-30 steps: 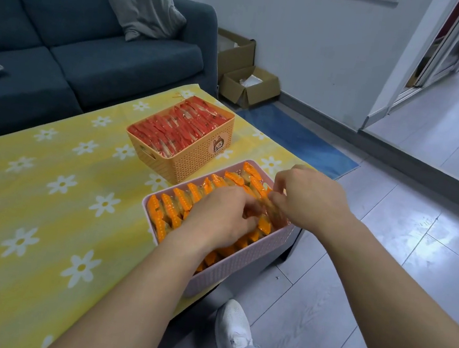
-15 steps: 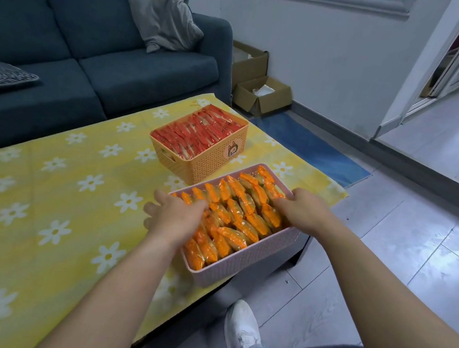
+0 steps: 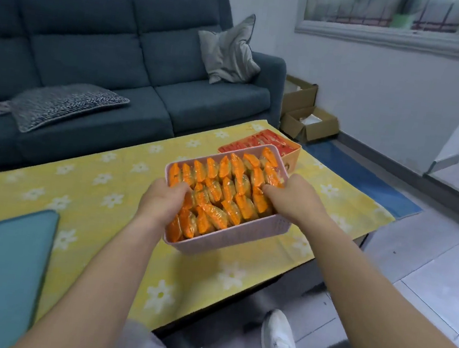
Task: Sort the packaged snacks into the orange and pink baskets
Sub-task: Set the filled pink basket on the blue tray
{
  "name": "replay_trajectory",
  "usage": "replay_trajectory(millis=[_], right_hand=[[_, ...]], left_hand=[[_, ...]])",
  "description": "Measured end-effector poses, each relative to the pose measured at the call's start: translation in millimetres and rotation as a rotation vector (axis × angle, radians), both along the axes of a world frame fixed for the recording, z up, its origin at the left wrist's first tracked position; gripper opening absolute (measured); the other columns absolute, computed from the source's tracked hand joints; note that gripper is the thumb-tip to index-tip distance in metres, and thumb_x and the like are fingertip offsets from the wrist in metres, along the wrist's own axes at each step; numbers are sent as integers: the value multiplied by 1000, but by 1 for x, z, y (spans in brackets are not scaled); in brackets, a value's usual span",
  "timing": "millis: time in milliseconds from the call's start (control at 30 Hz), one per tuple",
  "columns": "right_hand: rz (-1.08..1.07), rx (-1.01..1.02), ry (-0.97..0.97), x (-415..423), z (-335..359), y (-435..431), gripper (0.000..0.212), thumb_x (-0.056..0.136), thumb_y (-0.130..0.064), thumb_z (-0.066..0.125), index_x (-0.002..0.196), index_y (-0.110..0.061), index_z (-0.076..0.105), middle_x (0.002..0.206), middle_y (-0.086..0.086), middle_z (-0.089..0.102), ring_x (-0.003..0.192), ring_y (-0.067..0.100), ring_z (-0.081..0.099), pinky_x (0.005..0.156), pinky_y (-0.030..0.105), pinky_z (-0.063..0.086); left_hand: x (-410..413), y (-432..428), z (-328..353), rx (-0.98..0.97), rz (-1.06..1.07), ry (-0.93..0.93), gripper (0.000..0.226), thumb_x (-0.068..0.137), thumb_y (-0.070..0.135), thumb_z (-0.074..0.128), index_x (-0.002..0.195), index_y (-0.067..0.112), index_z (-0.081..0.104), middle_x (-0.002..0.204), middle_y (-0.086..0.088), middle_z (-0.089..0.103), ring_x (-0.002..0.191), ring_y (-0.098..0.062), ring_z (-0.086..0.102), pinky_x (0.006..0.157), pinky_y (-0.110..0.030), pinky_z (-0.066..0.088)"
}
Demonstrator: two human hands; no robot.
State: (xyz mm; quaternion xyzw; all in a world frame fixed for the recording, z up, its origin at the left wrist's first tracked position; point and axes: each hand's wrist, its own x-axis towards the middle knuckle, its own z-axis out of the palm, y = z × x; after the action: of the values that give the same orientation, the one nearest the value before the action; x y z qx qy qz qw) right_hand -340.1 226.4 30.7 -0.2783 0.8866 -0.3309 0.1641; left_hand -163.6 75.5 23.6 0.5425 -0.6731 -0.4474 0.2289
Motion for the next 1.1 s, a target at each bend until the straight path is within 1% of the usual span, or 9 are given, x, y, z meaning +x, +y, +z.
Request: replay_trajectory(millis=[100,300,433,500,600,667,767,900,1100], right_hand=[[94,-56,-20,48,18,-35,33,93,-49,56,94,-16,58,85,4,62,80,20,63,72,40,55],[303,-43,-61,157,33,-111,29,93,-40,55,77,-17,55,75,2,55,73,20,58,59,35,44],[383,-52,-162,219,25,-154,29,91,-41,58,85,-13,59,91,9,66,88,27,65,85,49,58],[424,-54,-236,253,19,-178,32,89,-40,61,96,-9,65,100,12,68,93,29,66,88,50,58],[459,-63,-348,292,5,-205,35,86,-41,62,101,-10,66,102,11,69,93,29,67,84,47,60],[482,-72,-401,316,-7,-223,32,89,-40,61,100,-10,64,100,10,68,93,29,67,81,44,61],[504,-81,-463,342,-27,-248,23,91,-38,59,85,-15,58,98,10,66,93,28,66,81,44,61],[500,-90,-489,364,-52,-277,23,91,-39,58,81,-18,57,99,12,69,92,30,68,85,51,60],[452,-111,-456,368,-76,-313,26,91,-38,57,76,-17,59,92,14,70,89,32,68,86,53,58]], left_hand=[[55,-19,7,-62,93,-28,44,92,39,59,130,18,56,119,-10,66,105,-34,64,88,-44,54],[184,-63,8,-14,276,-52,50,92,41,60,131,13,50,123,-14,63,108,-37,62,95,-50,53],[254,-90,8,4,405,-83,47,92,39,60,126,6,52,121,-17,64,106,-39,62,86,-42,51],[292,-106,10,21,491,-67,55,93,36,62,133,2,48,120,-14,62,109,-39,61,82,-40,48],[339,-130,9,42,575,-30,66,86,40,65,135,0,45,120,-13,63,108,-41,62,89,-46,52],[368,-149,3,48,596,-9,58,83,38,65,128,3,54,117,-19,67,100,-40,65,89,-50,55],[398,-167,-3,65,570,56,27,91,25,61,113,10,64,103,-16,68,90,-33,67,78,-42,57],[424,-193,-21,97,605,122,5,90,23,61,93,23,64,110,-12,65,101,-33,65,93,-50,56],[426,-230,-52,45,565,135,13,92,20,61,82,21,69,96,-6,68,99,-30,65,90,-47,54]])
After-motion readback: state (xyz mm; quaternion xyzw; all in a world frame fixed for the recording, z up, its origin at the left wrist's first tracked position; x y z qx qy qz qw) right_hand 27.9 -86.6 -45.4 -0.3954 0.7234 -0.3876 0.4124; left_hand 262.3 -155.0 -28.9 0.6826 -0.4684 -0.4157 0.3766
